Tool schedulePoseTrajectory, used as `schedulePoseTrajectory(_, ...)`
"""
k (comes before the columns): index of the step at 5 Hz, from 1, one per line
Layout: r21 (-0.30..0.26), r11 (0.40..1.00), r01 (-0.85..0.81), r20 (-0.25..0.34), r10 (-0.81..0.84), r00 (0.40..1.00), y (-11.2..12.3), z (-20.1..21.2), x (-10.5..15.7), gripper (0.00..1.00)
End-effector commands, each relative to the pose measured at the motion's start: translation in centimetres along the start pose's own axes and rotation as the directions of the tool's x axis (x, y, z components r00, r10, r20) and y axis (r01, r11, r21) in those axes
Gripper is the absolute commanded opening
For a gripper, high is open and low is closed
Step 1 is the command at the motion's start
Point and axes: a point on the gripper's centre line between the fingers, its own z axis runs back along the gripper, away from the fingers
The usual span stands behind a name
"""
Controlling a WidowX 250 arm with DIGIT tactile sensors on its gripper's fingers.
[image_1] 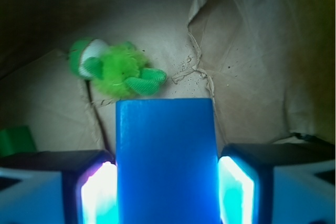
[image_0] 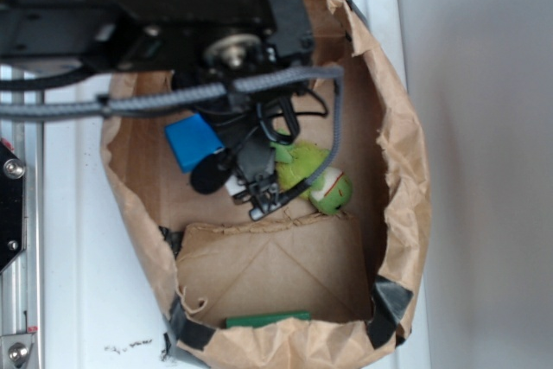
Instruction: Grab the blue block.
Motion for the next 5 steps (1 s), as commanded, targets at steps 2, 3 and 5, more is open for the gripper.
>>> schedulePoseTrajectory(2, -0.13, 0.975, 0.178, 0.135, -0.161, 0.978, -1.7, 6.9, 2.8, 0.0)
schedulePoseTrajectory(3, -0.107, 0.976, 0.192, 0.197, -0.168, 0.966, -2.8, 6.7, 3.4, 0.0)
schedulePoseTrajectory(5, -0.068, 0.972, 0.225, 0.271, -0.199, 0.942, -2.9, 5.5, 3.4, 0.0)
